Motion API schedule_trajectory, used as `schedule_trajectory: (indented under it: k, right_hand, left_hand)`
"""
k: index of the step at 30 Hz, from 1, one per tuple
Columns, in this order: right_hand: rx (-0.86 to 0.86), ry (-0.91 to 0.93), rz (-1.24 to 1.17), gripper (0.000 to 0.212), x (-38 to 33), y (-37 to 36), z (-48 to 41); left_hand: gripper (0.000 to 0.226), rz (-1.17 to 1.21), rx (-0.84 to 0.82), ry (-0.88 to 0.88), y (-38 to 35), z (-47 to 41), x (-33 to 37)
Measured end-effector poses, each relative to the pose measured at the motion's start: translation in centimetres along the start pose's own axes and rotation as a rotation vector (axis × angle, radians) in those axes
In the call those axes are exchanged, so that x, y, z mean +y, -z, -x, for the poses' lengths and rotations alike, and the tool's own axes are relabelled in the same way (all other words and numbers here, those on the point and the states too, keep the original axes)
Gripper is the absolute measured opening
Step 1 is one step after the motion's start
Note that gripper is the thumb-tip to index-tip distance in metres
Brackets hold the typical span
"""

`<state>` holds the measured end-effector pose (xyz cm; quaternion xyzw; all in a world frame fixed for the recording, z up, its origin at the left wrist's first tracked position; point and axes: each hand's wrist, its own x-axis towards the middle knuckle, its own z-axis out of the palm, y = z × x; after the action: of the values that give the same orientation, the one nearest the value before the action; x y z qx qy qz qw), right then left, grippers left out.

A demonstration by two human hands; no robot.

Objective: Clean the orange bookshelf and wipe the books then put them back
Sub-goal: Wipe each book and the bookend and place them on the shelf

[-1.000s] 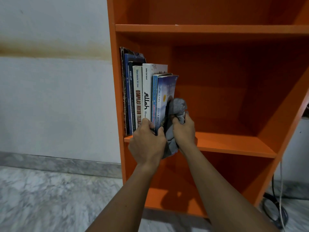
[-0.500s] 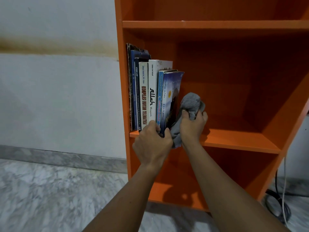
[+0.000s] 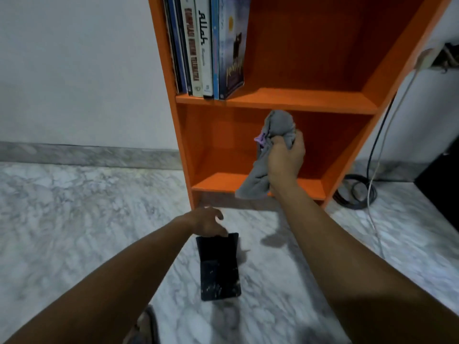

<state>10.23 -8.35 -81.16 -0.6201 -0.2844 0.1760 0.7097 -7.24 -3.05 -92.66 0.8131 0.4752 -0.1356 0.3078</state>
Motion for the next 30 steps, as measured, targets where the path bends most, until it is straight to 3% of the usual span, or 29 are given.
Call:
schedule_trajectory:
  k: [2,5,7,9,11,14,17,20,23,25,27,28,30]
  right_hand:
    - [-0.047,-0.145,0.096,0.04,3.4,2.5,1.9]
    - [-0.217,-0.369,0.203,0.052,9.7,6.3,5.9]
    - [-0.242,-0.458,0.275,0.043,12.9,8.8,8.1]
    - [-0.299,-0.45,0.382,0.021,13.9,11.3,9.8]
    - [-0.348,-0.395,0.465,0.015,13.1,14.0,10.5]
    - [-0.279,-0.357,0.493,0.017,11.6,16.7,9.6]
    - [-0.277,-0.327,0.465,0.01,9.6,17.7,8.6]
    - [-0.311,-0.221,0.422,0.018,7.5,17.7,7.7]
    - [-0.321,-0.095,0.373,0.011,4.4,16.5,7.1]
    - [-0.284,-0.032,0.363,0.009,1.7,15.8,7.0]
    - [-0.279,0.111,0.354,0.017,-1.1,15.3,6.8]
    - [-0.304,0.188,0.34,0.022,-2.8,15.0,6.8]
    - [-0.4,0.324,0.312,0.032,-6.8,14.5,7.1]
  left_hand:
    - [0.07,-0.238,-0.124,0.008,-1.8,0.6,-0.2]
    - [0.042,-0.448,0.046,0.002,-4.9,1.6,0.2]
    - [0.024,-0.471,0.208,0.028,-7.0,2.4,0.4]
    - [0.016,-0.462,0.319,0.039,-8.3,3.1,0.4]
    - [0.014,-0.369,0.38,0.0,-8.3,4.0,1.0]
    - [0.013,-0.16,0.484,-0.088,-5.5,5.5,2.2]
    - [0.012,0.157,0.577,-0.214,-0.8,8.2,3.9]
    - [0.033,0.389,0.536,-0.281,2.6,11.5,5.5]
    - [0.03,0.508,0.473,-0.31,5.3,15.1,6.3]
    - [0.024,0.752,0.257,-0.282,6.7,17.6,6.6]
    - [0.064,1.095,-0.036,-0.216,7.4,19.4,6.4]
    - [0.073,1.194,-0.124,-0.222,7.7,20.4,6.8]
    - [0.065,1.258,-0.111,-0.286,7.6,21.4,8.1]
